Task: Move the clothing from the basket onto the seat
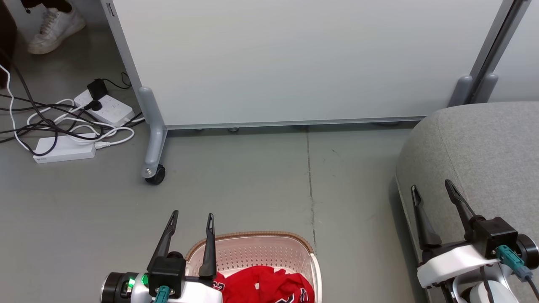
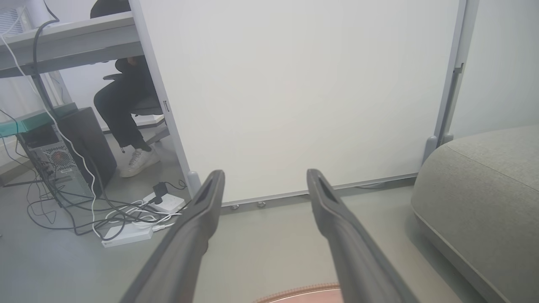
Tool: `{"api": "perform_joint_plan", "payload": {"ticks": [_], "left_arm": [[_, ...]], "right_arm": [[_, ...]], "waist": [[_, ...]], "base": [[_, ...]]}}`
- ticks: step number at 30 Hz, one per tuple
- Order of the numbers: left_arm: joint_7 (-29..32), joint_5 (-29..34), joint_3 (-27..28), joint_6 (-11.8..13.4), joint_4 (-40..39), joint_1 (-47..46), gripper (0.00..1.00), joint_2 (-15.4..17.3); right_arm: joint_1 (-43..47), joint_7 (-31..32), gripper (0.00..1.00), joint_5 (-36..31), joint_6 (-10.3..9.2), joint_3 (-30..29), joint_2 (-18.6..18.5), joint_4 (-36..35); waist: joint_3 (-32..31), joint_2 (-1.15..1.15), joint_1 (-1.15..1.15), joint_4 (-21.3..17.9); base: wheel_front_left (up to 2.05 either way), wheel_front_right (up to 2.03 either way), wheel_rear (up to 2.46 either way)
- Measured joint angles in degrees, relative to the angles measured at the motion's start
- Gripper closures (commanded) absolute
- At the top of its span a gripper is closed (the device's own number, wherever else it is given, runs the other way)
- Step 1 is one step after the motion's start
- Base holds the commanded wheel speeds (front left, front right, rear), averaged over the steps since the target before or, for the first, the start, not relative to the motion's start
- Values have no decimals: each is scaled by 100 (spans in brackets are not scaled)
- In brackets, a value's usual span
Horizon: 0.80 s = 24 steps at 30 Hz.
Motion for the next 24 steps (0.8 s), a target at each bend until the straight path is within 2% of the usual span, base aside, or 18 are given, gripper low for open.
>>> {"api": "perform_joint_plan", "payload": {"ticks": [8,12,13,17,24], "left_arm": [[-8,-141,-96,-111,332,-7,0,-1],[-7,-197,-242,-210,761,-98,0,0],[-11,-166,-345,-278,1104,-253,0,0],[-11,-66,-470,-361,1601,-586,0,-1],[-11,209,-603,-610,2692,-1563,0,24]], "right_arm": [[-3,0,0,-53,0,33,-70,-2],[8,-1,0,-54,0,-48,-132,-32],[5,-2,0,-62,0,-89,-159,-87],[-60,-9,0,-62,0,-159,-197,-166],[-370,-10,0,-60,2,-247,-189,-326]], "waist": [[166,0,0,-76],[386,0,0,-145],[560,0,0,-179],[887,0,0,-233],[1842,0,0,-388]], "base": [[0,0,0],[0,0,0],[0,0,0],[0,0,0],[0,0,0]]}}
